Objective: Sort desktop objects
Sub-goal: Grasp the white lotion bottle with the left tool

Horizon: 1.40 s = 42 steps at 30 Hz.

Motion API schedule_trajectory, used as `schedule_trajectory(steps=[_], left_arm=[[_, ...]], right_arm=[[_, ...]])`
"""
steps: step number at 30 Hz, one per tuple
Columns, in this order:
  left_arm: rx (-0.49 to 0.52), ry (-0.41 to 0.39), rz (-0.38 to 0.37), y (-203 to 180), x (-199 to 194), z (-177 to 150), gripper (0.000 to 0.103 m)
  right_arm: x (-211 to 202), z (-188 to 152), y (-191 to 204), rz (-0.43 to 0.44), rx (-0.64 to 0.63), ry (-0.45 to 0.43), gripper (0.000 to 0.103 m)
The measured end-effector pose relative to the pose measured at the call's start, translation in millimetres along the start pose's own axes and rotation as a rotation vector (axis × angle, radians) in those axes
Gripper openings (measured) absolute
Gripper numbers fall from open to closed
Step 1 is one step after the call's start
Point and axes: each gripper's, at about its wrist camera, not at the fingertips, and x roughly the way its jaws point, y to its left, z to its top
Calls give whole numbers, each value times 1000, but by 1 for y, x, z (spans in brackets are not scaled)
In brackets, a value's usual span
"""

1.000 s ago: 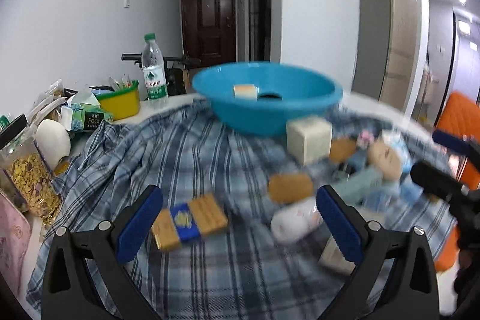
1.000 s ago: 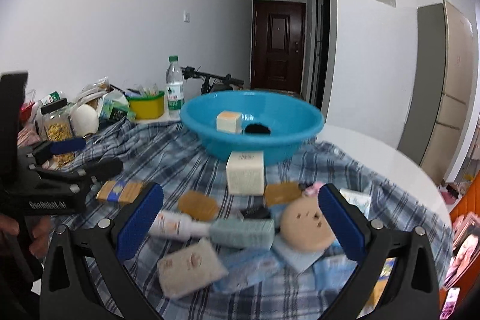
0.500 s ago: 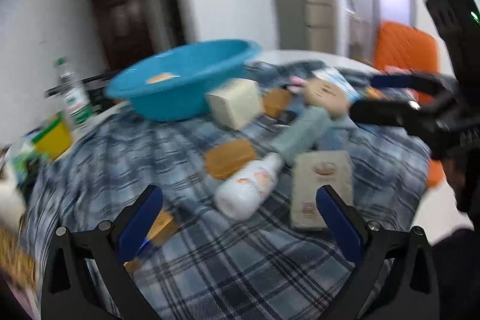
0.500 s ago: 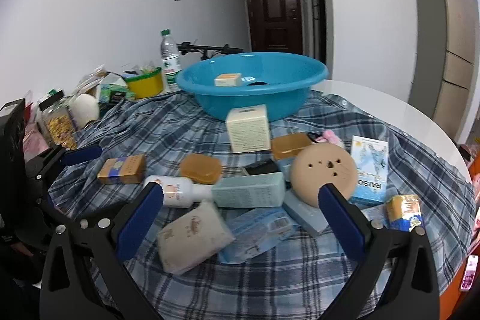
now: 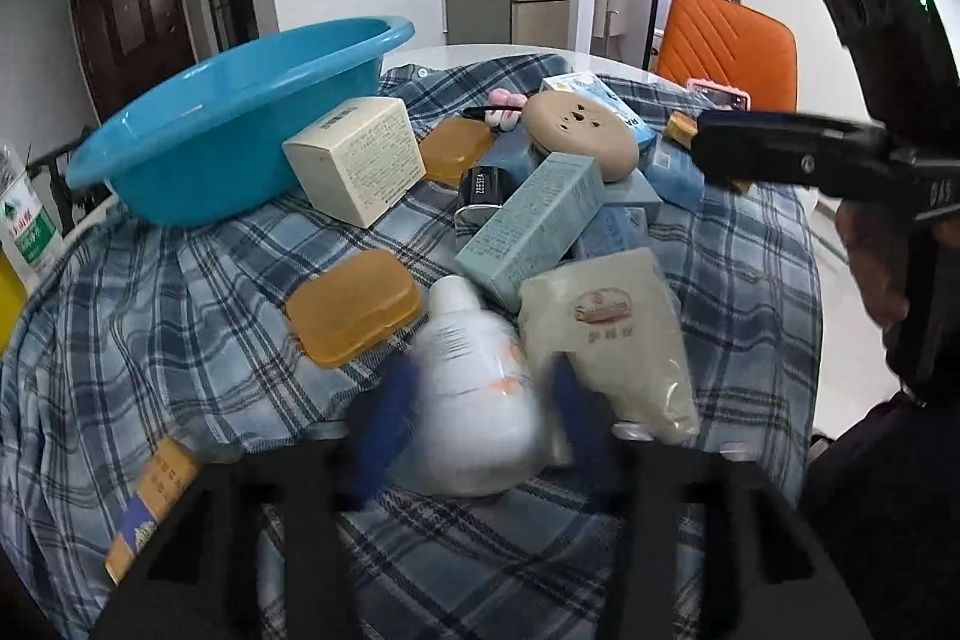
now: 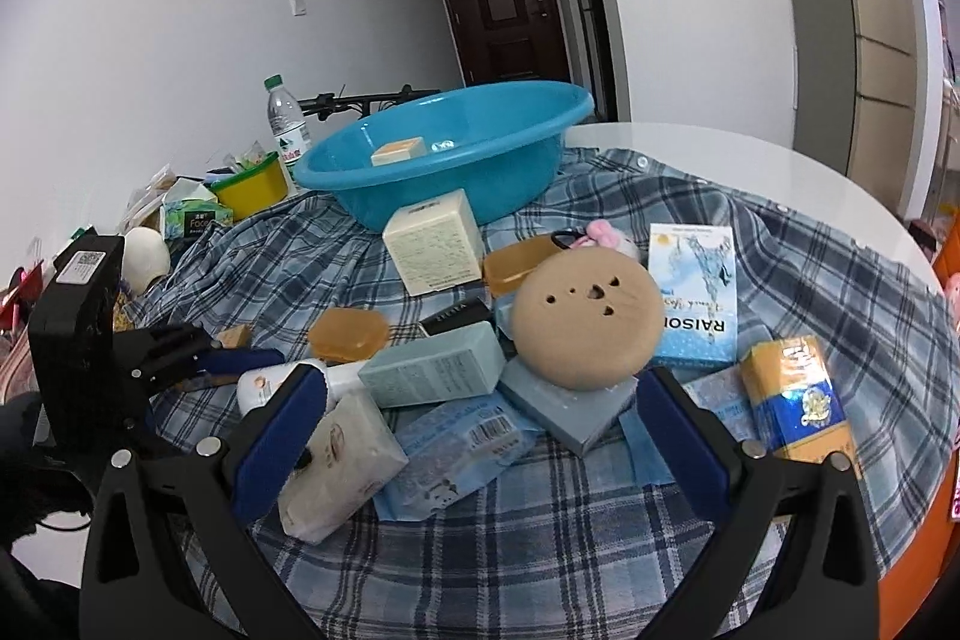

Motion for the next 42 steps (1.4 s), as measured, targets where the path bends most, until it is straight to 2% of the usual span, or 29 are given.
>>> schedule_trajectory(steps=[8,11,13,15,19,20,21,22,27,34,39,42], left_arm=[[-47,2,85,-12,-16,-16,42],[-14,1,126,-20,-16,-19,43],[13,-1,134,-26,-14,-19,57],[10,-8,142,-26,-8,-14,67],[-54,3,114,-15,0,-7,67],[-63,10,111,-14,0,-7,67],[-78,21,106,-12,2,-7,59],[-90,31,102,-11,3,-7,42],[-132,103,99,-9,9,-3,42],[-168,65,132,-9,-3,-6,42],[-164,-9,255,-11,-23,-6,42],[-192,19,374,-9,-22,-6,42]], right_arm=[[9,-4,-8,15,36,33,103],[11,-5,-9,29,51,42,103],[12,-5,-10,36,61,51,103],[11,-5,-10,37,66,49,103],[5,-6,-11,10,46,35,103],[4,-6,-12,2,42,33,103],[4,-6,-13,-6,39,33,103],[5,-6,-16,-9,42,35,103],[10,-8,-23,21,96,55,103],[13,-8,-16,31,67,61,103],[14,-4,-14,-22,20,32,103],[16,-2,-15,-5,42,16,103]])
